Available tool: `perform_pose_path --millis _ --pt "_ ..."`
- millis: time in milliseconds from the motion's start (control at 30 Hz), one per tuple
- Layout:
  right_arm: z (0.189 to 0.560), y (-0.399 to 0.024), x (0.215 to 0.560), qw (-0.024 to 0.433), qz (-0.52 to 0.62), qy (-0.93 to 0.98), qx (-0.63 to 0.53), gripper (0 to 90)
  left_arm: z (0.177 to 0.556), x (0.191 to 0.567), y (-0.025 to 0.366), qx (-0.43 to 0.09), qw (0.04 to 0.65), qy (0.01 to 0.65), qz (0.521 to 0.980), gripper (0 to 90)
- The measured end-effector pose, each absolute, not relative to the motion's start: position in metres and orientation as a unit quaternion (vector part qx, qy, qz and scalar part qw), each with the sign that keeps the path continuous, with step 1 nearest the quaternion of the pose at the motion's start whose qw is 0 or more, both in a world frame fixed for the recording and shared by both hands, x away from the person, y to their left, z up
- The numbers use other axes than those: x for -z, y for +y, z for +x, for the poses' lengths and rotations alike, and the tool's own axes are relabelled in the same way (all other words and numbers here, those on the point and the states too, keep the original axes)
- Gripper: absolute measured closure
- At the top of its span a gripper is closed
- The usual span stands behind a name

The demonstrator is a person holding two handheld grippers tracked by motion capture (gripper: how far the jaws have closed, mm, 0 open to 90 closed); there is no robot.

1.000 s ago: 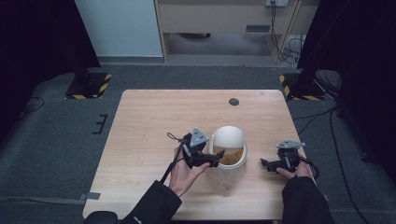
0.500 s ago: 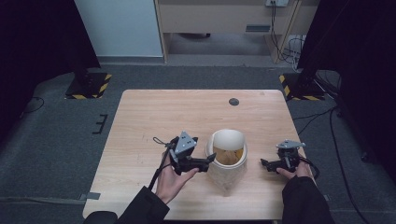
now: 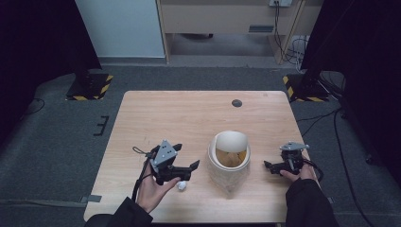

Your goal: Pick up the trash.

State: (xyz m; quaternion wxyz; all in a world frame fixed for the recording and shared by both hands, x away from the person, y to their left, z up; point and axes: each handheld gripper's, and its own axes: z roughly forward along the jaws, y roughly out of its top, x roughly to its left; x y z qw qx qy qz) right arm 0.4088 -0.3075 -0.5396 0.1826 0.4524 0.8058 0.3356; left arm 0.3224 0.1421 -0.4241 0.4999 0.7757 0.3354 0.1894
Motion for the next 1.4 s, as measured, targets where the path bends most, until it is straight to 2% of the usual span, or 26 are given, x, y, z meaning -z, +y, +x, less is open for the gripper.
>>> perform_pose_path --millis 700,933,1133,1400 --pt "0.409 -0.308 0.54 0.183 0.452 0.806 -0.335 0.5 0.319 0.471 0.171 -0.167 0.422 0.358 0.816 14.0" --pt "0.409 -0.308 0.54 0.183 0.452 0.806 -0.335 0.5 0.321 0.486 0.17 -0.155 0.387 0.362 0.834 15.5" --pt "0.409 -0.307 0.54 0.183 0.452 0.806 -0.335 0.5 0.32 0.496 0.163 -0.126 0.373 0.349 0.85 18.8" --pt "0.409 -0.308 0.539 0.182 0.451 0.807 -0.335 0.5 0.319 0.506 0.155 -0.113 0.344 0.329 0.872 23.0"
